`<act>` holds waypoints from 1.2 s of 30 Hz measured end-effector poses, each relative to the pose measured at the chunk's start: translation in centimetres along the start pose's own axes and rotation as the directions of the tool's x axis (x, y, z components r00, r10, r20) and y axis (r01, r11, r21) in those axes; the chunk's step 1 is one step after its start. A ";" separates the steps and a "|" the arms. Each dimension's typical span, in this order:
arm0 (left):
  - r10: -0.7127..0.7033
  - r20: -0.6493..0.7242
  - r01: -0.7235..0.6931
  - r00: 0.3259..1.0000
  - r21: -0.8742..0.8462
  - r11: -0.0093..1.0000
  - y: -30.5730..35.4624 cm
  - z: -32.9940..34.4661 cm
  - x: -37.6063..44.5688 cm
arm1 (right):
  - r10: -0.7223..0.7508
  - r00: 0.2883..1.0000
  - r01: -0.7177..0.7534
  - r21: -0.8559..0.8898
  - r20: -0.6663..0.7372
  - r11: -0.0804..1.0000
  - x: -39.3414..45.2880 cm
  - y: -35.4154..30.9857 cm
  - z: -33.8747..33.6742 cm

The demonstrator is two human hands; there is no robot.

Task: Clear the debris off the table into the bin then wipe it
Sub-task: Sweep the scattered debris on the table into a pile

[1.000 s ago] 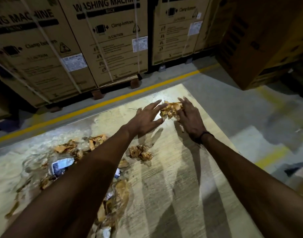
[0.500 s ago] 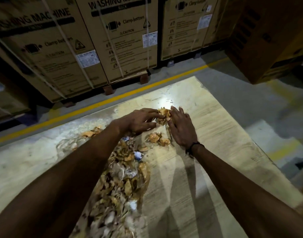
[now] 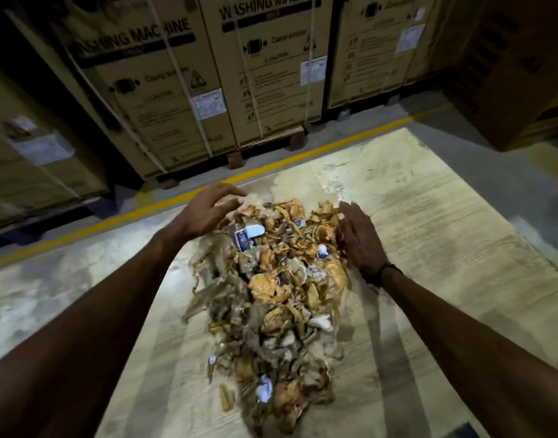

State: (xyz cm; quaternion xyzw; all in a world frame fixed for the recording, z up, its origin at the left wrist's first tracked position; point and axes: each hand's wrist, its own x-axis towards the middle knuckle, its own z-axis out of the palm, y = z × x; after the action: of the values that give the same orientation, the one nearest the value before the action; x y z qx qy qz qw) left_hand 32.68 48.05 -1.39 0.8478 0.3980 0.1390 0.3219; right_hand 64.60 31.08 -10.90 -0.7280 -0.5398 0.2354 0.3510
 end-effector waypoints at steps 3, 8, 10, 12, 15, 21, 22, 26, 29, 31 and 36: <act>-0.071 -0.054 0.070 0.996 -0.023 0.997 -2.6 1.8 -2.6 | 0.027 1.000 -0.027 0.013 0.009 1.000 -0.6 -1.1 1.4; -0.166 -0.111 0.150 0.980 -0.142 0.978 -3.3 5.8 -5.3 | 0.012 1.000 -0.012 0.022 0.008 1.000 -0.4 -2.4 3.1; -0.166 -0.179 0.136 0.970 -0.164 0.977 -2.6 7.3 -5.8 | -0.013 0.999 0.012 0.006 0.045 1.000 -0.4 -2.9 3.8; -0.176 -0.222 0.119 0.959 -0.251 0.961 -1.7 8.3 -6.1 | -0.046 0.998 0.043 0.071 0.052 0.997 -0.9 -3.5 4.1; -0.190 -0.274 0.083 0.943 -0.360 0.929 -1.1 7.9 -6.5 | -0.027 0.998 0.015 0.216 0.052 0.976 -1.9 -4.6 4.0; -0.216 -0.321 0.121 0.922 -0.292 0.949 -3.0 5.5 -10.8 | 0.004 0.990 -0.036 0.230 0.140 0.973 -2.7 -4.6 2.7; -0.208 -0.317 0.134 0.925 -0.238 0.962 -3.2 6.0 -11.7 | -0.004 0.989 -0.031 0.233 0.149 0.972 -3.0 -4.7 2.7; -0.239 -0.312 0.193 0.920 -0.172 0.966 -1.3 9.8 -12.7 | -0.002 0.994 -0.025 0.235 0.112 0.972 -4.2 -6.1 4.2; -0.268 -0.353 0.196 0.897 -0.227 0.954 0.8 11.7 -11.7 | 0.014 0.999 -0.024 0.201 0.051 0.979 -4.8 -6.8 6.1; -0.284 -0.368 0.199 0.885 -0.253 0.947 1.3 12.4 -11.2 | 0.005 1.000 -0.009 0.213 0.018 0.977 -5.1 -6.8 7.0; -0.203 -0.337 0.116 0.919 -0.260 0.959 1.8 13.3 -10.5 | 0.006 1.000 -0.009 0.175 0.018 0.985 -5.3 -7.4 8.2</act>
State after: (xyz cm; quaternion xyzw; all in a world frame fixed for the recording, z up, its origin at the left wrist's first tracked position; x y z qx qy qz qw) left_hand 33.48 33.36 -10.00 0.7282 0.4992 0.3110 0.3519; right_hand 52.44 29.38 -10.73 -0.6944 -0.5173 0.2896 0.4080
